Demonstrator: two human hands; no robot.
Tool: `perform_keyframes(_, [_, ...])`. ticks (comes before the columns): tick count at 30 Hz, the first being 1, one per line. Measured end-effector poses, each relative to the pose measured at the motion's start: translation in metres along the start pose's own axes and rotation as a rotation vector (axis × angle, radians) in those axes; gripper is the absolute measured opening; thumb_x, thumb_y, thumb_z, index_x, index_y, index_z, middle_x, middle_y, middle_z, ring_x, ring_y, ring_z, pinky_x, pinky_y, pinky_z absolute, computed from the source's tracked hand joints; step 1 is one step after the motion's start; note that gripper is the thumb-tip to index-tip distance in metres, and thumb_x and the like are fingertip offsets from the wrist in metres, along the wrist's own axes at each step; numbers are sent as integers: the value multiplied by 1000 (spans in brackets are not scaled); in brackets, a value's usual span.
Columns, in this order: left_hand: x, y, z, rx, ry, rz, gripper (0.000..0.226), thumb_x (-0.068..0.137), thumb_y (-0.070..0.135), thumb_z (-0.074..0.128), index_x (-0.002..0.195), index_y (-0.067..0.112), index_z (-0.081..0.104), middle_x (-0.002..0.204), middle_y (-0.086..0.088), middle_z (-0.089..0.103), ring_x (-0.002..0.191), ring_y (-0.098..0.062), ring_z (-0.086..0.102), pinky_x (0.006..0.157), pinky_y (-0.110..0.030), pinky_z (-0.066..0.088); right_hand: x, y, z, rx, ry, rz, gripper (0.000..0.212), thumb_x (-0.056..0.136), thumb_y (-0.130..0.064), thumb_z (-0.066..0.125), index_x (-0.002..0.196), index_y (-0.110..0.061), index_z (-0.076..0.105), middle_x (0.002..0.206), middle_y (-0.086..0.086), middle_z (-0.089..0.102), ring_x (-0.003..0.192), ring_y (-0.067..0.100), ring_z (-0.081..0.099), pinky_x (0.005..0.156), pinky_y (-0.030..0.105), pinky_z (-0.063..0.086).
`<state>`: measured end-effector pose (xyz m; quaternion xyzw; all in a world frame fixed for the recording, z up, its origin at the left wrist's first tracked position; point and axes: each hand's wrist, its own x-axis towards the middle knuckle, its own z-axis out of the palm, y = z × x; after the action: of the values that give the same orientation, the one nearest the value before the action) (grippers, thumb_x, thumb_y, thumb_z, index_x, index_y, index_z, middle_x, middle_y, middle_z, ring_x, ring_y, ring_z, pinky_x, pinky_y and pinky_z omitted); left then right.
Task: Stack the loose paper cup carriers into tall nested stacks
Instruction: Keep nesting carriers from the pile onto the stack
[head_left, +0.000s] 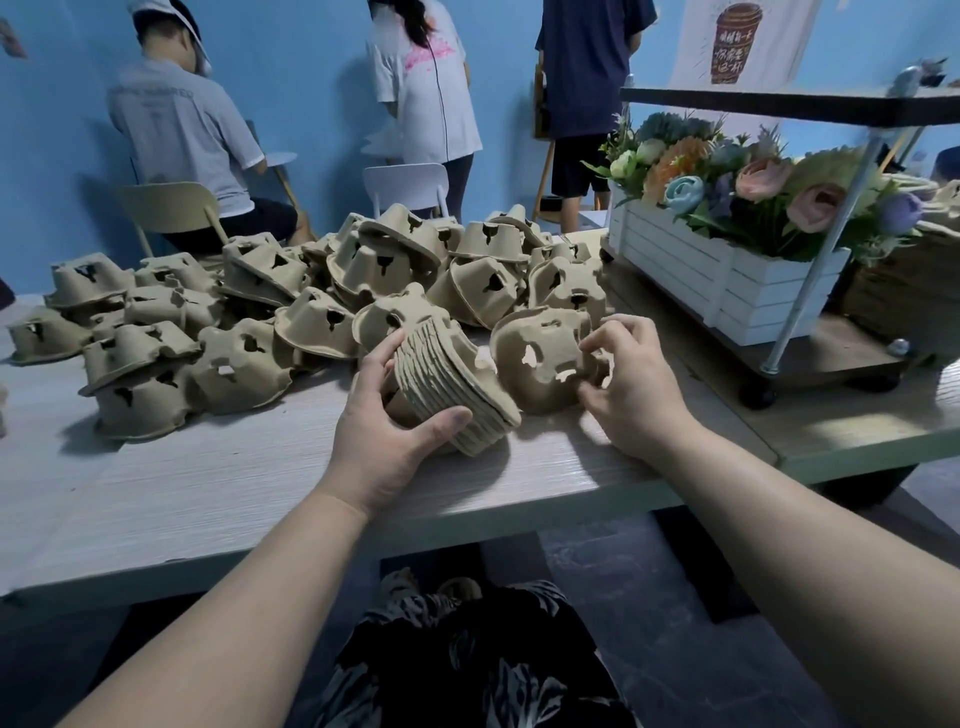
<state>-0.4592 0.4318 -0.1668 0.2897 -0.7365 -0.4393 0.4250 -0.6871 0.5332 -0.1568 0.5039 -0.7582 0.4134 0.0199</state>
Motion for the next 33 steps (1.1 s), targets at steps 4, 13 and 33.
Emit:
perform_keyframes(4, [-1,-1,0,0,-2,-7,94,47,67,82,130,59,38,135,12,54,123,-7,54,108,-42,44,-3,-3,-3,83,10,-55,32,76,-1,70,89,-26,54,135,5,41,105,26,59,90,38,49])
perform_keyframes(13, [-1,1,0,-6,-18,7,90,45,64,83,124,63,39,133,14,55,122,-3,54,107,-34,45,1,-4,-4,114,18,-90,47,82,-5,68,124,-23,59,135,2,50,108,19,58,96,37,48])
perform_keyframes(33, [1,-2,-2,-9,-18,18,87,46,70,82,121,70,37,139,9,51,126,-3,51,110,-38,42,20,-38,-14,-50,-159,-18,55,74,-21,79,125,-20,58,114,0,66,98,16,63,90,26,47])
